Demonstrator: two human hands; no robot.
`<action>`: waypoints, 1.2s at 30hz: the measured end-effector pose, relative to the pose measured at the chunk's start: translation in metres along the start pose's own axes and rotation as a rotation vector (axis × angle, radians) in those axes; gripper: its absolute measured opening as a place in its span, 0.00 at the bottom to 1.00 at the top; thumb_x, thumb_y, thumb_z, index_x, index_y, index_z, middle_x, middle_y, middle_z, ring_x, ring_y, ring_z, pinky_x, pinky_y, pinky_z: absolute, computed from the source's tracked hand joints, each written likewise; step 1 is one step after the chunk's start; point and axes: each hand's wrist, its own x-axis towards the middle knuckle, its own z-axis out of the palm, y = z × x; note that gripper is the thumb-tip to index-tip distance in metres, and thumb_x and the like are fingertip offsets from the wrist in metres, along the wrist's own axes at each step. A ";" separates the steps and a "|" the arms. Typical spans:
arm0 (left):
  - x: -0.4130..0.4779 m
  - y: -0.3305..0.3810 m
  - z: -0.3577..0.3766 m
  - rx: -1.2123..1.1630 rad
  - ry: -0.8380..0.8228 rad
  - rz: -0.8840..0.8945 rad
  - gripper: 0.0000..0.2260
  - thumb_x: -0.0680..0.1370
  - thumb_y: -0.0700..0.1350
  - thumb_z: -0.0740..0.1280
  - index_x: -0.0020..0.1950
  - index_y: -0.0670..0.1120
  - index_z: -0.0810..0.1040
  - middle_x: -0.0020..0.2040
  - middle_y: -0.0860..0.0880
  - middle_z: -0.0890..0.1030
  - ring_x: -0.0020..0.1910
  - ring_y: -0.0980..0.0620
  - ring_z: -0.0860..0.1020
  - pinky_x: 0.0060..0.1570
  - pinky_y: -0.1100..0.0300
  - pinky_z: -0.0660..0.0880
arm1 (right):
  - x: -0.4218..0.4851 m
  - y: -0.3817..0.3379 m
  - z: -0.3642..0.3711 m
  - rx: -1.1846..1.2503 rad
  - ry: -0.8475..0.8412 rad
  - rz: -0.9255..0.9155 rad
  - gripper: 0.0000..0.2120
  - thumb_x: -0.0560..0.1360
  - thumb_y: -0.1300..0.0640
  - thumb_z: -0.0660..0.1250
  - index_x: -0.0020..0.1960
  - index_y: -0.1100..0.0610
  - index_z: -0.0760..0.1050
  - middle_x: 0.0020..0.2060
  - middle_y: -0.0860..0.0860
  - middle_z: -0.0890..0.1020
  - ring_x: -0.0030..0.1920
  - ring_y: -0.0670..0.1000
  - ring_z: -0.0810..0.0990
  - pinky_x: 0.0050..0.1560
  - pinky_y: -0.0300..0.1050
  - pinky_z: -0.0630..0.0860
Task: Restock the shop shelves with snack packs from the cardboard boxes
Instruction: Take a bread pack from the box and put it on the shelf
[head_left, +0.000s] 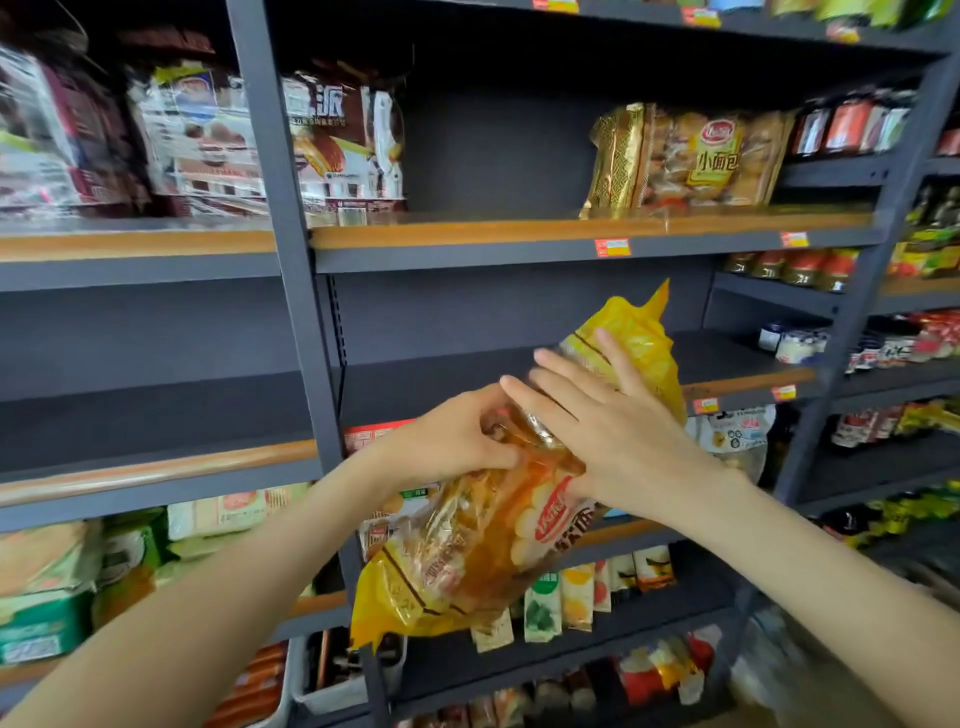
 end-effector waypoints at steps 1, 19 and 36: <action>0.001 0.000 -0.005 0.012 -0.025 0.010 0.20 0.72 0.44 0.70 0.63 0.52 0.73 0.53 0.50 0.82 0.52 0.50 0.81 0.53 0.45 0.78 | 0.004 -0.002 0.001 0.000 0.024 0.009 0.57 0.50 0.48 0.83 0.75 0.59 0.63 0.60 0.56 0.77 0.66 0.57 0.72 0.72 0.61 0.50; 0.041 0.054 -0.063 1.318 1.119 0.556 0.33 0.72 0.46 0.74 0.72 0.45 0.63 0.71 0.39 0.71 0.69 0.38 0.70 0.67 0.38 0.65 | 0.084 0.136 -0.054 -0.522 0.890 0.625 0.10 0.76 0.53 0.66 0.51 0.58 0.72 0.40 0.57 0.74 0.45 0.56 0.64 0.43 0.49 0.56; 0.203 0.094 -0.164 1.869 1.259 0.919 0.17 0.79 0.35 0.62 0.67 0.42 0.69 0.58 0.43 0.81 0.57 0.47 0.73 0.57 0.51 0.68 | 0.166 0.282 0.053 -0.173 1.006 0.535 0.21 0.74 0.41 0.66 0.52 0.59 0.70 0.41 0.57 0.75 0.46 0.55 0.65 0.44 0.50 0.56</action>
